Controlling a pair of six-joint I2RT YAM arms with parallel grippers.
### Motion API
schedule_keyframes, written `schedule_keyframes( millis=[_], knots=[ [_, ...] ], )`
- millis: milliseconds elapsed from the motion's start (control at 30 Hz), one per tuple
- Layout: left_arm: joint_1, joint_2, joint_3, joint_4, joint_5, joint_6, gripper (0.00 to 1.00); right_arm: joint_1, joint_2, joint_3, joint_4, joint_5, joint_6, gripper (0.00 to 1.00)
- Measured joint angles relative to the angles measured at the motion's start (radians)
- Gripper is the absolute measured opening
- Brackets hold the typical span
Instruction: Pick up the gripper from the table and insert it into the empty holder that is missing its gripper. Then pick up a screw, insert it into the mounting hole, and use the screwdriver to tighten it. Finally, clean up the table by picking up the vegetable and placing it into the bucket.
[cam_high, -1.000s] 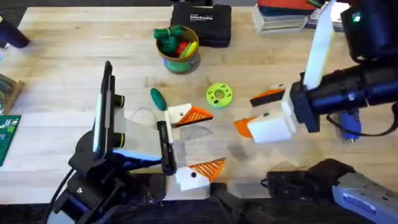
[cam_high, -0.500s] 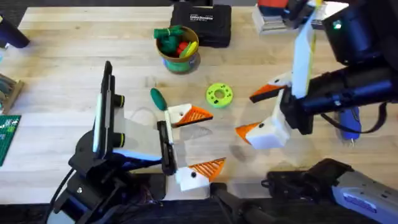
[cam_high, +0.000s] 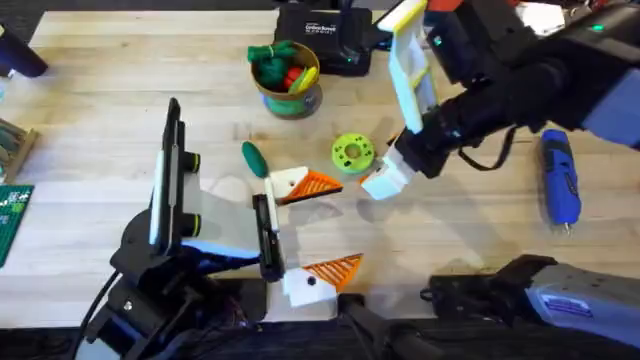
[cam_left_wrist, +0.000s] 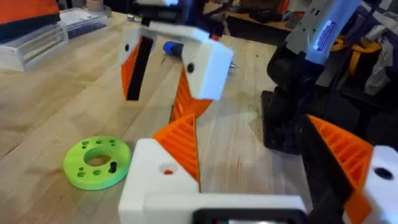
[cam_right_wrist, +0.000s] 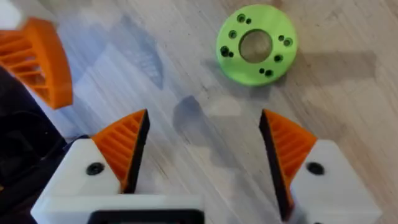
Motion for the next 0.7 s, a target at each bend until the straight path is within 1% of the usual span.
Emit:
schedule_keyframes(
  millis=[133, 267, 400, 533, 700],
  knots=[
    [0.000, 0.000, 0.000, 0.000, 0.000, 0.000, 0.985, 0.000, 0.058, 0.000, 0.027, 0.009, 0.018, 0.994],
    [0.000, 0.000, 0.000, 0.000, 0.000, 0.000, 0.986, 0.000, 0.087, 0.000, 0.091, 0.027, 0.081, 0.994],
    [0.000, 0.000, 0.000, 0.000, 0.000, 0.000, 0.986, 0.010, 0.091, 0.000, 0.140, 0.075, 0.139, 0.994],
    [0.000, 0.000, 0.000, 0.000, 0.000, 0.000, 0.986, 0.037, 0.091, 0.000, 0.147, 0.142, 0.171, 0.994],
    [0.000, 0.000, 0.000, 0.000, 0.000, 0.000, 0.985, 0.069, 0.091, 0.000, 0.163, 0.177, 0.218, 0.994]
  ],
)
